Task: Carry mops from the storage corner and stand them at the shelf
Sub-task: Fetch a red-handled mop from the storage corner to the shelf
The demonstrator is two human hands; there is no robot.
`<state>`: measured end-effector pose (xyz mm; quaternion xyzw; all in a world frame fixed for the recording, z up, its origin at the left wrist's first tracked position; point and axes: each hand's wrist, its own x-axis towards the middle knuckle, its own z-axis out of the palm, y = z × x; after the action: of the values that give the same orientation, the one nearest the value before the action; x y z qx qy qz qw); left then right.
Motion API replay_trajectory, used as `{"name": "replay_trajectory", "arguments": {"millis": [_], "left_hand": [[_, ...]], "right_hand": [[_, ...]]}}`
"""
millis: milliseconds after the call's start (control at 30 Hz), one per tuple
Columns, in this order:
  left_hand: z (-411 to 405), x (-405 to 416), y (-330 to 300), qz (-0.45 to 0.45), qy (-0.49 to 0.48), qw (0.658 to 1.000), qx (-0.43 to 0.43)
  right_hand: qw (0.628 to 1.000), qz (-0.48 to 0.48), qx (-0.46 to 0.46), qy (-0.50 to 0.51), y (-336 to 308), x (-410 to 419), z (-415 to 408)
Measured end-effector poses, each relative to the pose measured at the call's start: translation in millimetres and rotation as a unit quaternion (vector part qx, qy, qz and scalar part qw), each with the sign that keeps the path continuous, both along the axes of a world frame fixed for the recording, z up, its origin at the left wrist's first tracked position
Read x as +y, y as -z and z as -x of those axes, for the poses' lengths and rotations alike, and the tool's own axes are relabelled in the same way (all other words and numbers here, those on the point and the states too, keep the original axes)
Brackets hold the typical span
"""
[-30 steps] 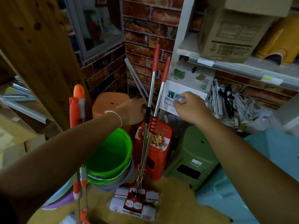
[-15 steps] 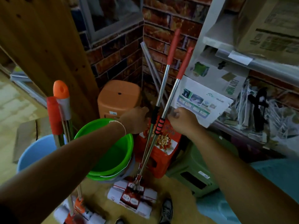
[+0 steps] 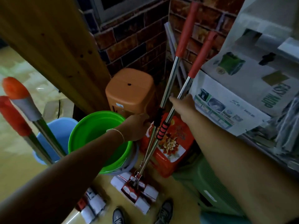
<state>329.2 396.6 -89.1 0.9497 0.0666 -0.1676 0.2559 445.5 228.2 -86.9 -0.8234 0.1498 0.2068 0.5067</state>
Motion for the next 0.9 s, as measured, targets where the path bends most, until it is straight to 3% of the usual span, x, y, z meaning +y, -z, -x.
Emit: {"name": "replay_trajectory", "arguments": {"millis": [100,467,733,900], "left_hand": [[3,0,5,0.003,-0.017,1.000,-0.003],[46,-12,3,0.039,0.055,0.998,0.004],[117,5,-2,0.208,0.062,0.975,-0.051],[177,30,0,0.247,0.049,0.963,-0.100]], "right_hand": [[0.999,-0.036,-0.001,0.038,6,3,-9],[0.980,0.065,-0.165,-0.094,-30,12,111],[0.963,0.109,-0.232,-0.083,-50,42,214],[0.957,0.132,-0.250,-0.067,-63,70,272]]}}
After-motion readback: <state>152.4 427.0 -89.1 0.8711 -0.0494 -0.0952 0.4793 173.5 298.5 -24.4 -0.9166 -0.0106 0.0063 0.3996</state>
